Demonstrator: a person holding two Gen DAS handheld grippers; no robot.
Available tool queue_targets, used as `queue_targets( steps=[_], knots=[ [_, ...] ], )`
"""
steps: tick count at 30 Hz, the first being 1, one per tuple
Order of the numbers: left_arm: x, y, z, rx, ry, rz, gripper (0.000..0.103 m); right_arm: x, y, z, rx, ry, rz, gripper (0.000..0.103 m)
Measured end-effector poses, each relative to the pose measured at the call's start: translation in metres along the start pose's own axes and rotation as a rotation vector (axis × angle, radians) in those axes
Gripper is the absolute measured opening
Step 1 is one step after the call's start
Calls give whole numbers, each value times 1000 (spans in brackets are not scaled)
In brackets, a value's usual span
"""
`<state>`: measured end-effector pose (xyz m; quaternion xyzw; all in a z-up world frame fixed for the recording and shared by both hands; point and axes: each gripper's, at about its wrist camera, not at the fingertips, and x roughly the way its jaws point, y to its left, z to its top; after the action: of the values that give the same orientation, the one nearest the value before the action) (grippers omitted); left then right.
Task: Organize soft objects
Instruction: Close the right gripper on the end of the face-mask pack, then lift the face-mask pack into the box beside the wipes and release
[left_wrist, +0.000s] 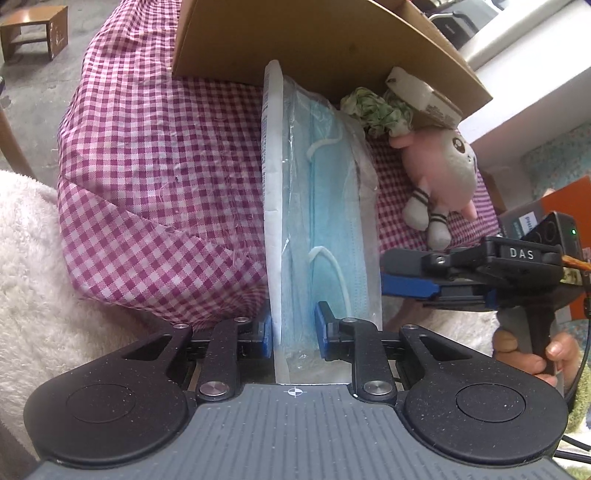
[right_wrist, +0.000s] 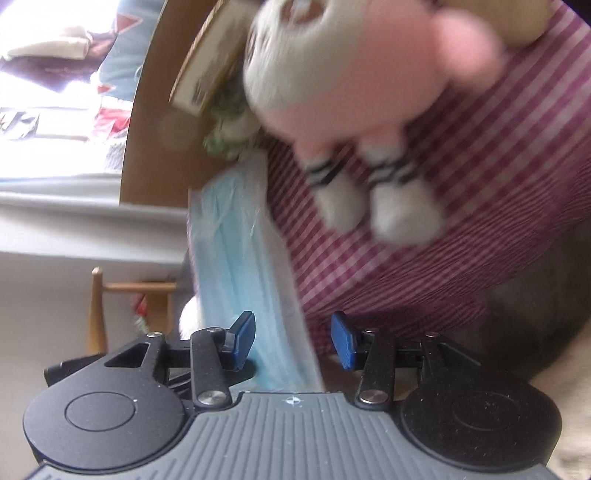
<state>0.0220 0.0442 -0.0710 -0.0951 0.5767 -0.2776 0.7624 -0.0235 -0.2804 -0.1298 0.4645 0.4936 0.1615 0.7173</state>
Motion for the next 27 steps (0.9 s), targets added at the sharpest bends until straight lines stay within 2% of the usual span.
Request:
queue_targets(
  steps=[2, 4, 5, 6, 9, 15, 20, 23, 27],
  knots=[
    [0, -2, -1, 8, -4, 7, 22, 12, 1, -1, -7, 37, 27, 48],
    [0, -4, -1, 18, -11, 18, 22, 23, 8, -1, -34, 54, 31, 42],
    [-1, -5, -2, 22, -16, 25, 22, 26, 11, -2, -52, 58, 32, 37],
    [-2, -7, -2, 26, -20, 24, 21, 29, 14, -2, -68, 57, 29, 28],
    [-14, -10, -5, 28, -36, -3, 21, 28, 29, -6, -155, 34, -18, 13],
    [-55, -29, -13, 87, -129, 29, 21, 2, 67, -21, -336, -41, -24, 11],
    [-99, -55, -10, 173, -253, 66, 21, -16, 109, -37, -518, -106, -21, 11],
    [-119, -77, 8, 241, -337, 65, 21, -33, 133, -38, -615, -155, 4, 11],
    [-122, -108, 55, 346, -421, 46, 21, -59, 166, -20, -733, -258, 19, 11]
  ],
)
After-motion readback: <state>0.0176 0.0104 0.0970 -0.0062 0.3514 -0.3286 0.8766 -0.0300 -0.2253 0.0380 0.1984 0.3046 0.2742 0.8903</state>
